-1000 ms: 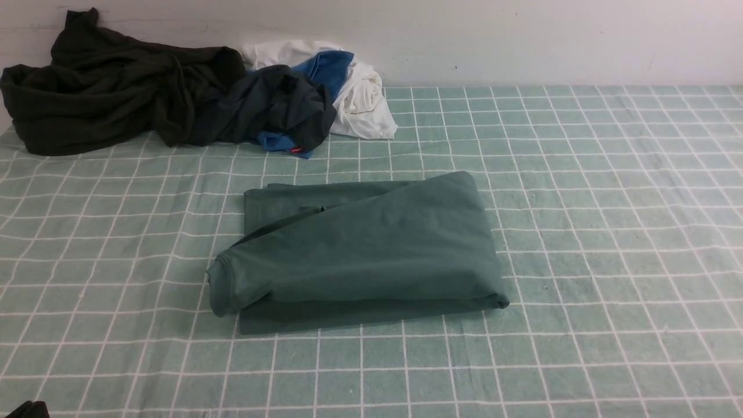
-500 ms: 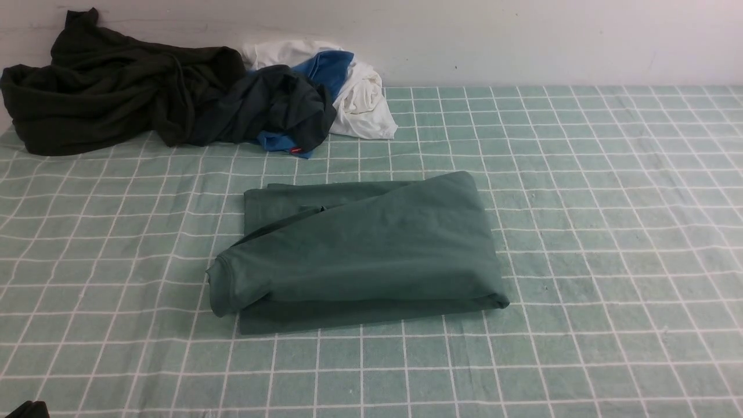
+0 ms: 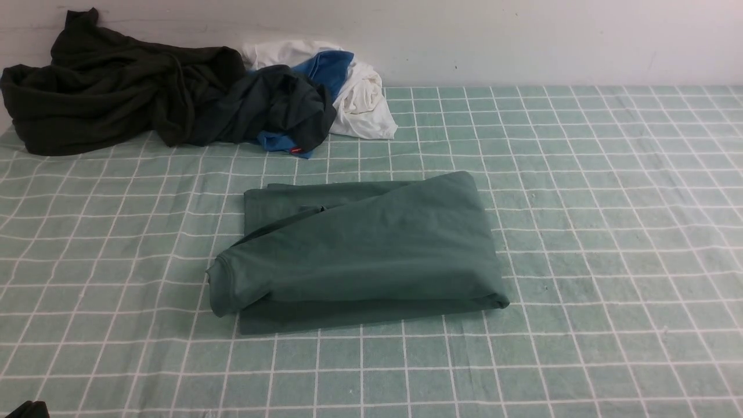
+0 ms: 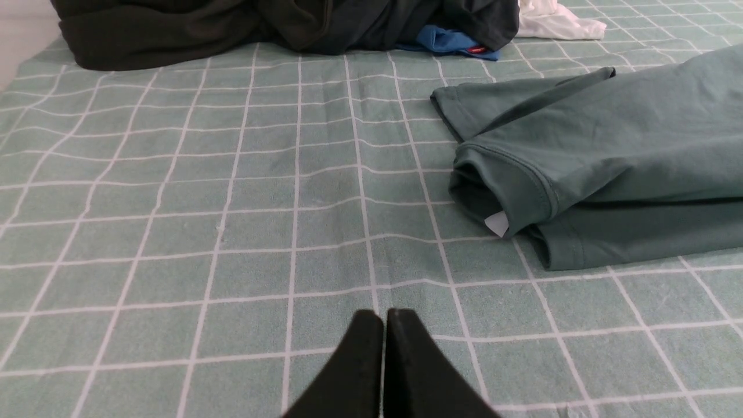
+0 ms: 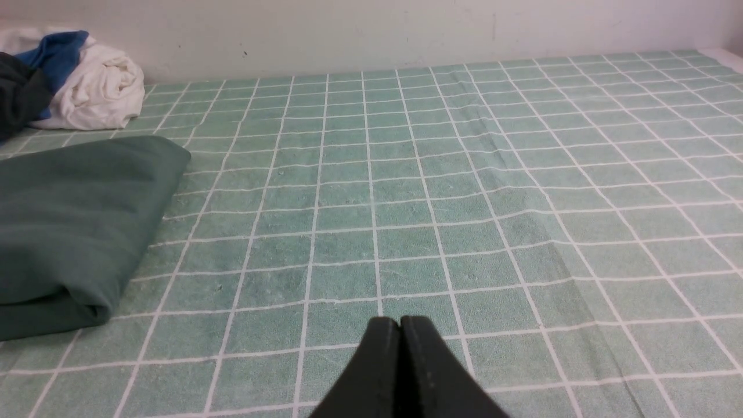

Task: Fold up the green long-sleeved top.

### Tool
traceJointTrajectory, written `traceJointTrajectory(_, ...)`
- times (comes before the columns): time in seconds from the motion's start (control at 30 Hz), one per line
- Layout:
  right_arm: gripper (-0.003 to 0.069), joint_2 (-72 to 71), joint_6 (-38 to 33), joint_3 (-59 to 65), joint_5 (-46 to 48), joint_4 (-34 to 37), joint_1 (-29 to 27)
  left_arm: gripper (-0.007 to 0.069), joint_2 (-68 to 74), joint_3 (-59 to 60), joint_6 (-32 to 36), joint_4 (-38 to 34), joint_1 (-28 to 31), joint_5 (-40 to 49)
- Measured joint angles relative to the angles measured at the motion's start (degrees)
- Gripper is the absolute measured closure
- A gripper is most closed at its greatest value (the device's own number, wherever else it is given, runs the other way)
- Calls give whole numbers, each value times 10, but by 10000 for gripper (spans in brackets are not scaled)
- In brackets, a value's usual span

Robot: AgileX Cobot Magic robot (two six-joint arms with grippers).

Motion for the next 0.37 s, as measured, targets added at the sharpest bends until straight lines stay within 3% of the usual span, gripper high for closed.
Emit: traceJointTrajectory(0.37, 673, 0, 0, 0, 0, 0, 0, 627, 0, 0, 3, 0, 0, 0)
